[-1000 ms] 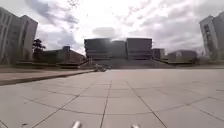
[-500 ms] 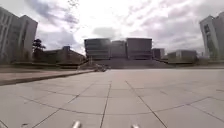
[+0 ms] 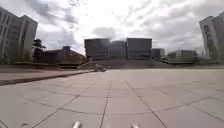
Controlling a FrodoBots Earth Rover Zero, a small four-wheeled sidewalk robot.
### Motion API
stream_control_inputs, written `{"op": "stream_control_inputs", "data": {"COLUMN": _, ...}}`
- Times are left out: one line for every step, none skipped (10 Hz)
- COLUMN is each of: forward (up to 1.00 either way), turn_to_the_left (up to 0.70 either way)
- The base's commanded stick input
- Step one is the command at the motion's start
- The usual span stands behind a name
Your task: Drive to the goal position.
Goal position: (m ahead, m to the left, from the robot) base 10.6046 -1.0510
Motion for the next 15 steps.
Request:
{"op": "stream_control_inputs", "data": {"forward": 0.06, "turn_to_the_left": 0.00}}
{"op": "stream_control_inputs", "data": {"forward": 0.06, "turn_to_the_left": 0.00}}
{"op": "stream_control_inputs", "data": {"forward": 0.06, "turn_to_the_left": 0.00}}
{"op": "stream_control_inputs", "data": {"forward": 0.06, "turn_to_the_left": 0.00}}
{"op": "stream_control_inputs", "data": {"forward": 0.06, "turn_to_the_left": 0.00}}
{"op": "stream_control_inputs", "data": {"forward": 0.06, "turn_to_the_left": 0.00}}
{"op": "stream_control_inputs", "data": {"forward": 0.06, "turn_to_the_left": 0.00}}
{"op": "stream_control_inputs", "data": {"forward": 0.06, "turn_to_the_left": 0.00}}
{"op": "stream_control_inputs", "data": {"forward": 0.06, "turn_to_the_left": 0.00}}
{"op": "stream_control_inputs", "data": {"forward": 0.06, "turn_to_the_left": 0.00}}
{"op": "stream_control_inputs", "data": {"forward": 0.06, "turn_to_the_left": 0.00}}
{"op": "stream_control_inputs", "data": {"forward": 0.06, "turn_to_the_left": 0.00}}
{"op": "stream_control_inputs", "data": {"forward": 0.06, "turn_to_the_left": 0.00}}
{"op": "stream_control_inputs", "data": {"forward": 0.06, "turn_to_the_left": 0.00}}
{"op": "stream_control_inputs", "data": {"forward": 0.06, "turn_to_the_left": 0.00}}
